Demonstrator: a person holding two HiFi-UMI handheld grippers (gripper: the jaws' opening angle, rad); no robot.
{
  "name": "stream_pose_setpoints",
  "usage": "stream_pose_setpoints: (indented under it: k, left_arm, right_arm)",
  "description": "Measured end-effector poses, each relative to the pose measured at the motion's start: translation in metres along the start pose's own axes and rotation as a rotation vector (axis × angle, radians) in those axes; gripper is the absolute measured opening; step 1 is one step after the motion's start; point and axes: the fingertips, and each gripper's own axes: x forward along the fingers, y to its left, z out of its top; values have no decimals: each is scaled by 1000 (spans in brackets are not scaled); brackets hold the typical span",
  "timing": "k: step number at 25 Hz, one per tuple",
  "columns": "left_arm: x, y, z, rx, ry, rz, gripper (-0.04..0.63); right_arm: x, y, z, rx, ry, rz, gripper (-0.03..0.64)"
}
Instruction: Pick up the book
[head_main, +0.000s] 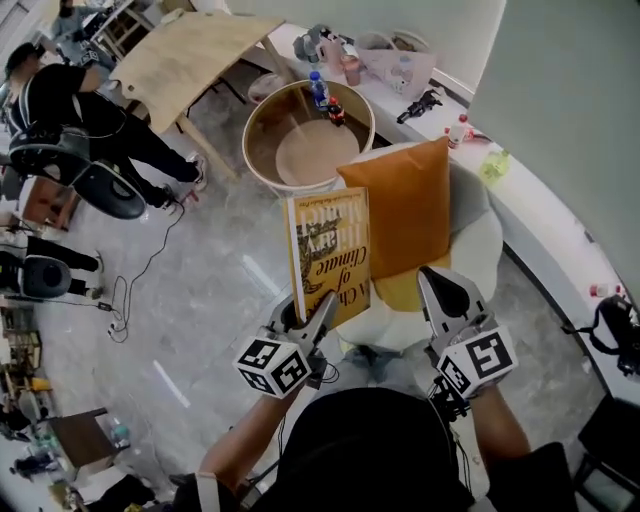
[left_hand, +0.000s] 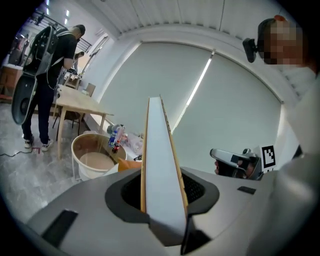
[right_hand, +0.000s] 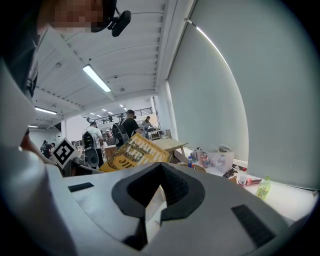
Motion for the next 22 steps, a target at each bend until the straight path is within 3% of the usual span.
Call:
stream_pose_setpoints:
  k: [11,14,22]
  left_arm:
    - [-63,-61,75,75,-242,49,156]
    - [-69,-79,79,85,-268,24,156]
    - [-69,-116,90,98,-276,-49,158]
  right_arm:
    - [-61,4,53,-143,-105,-5,12]
    - [-78,1,62,-173,-123,-19,11]
    - [-115,-14,79,-103,-139,-87,11]
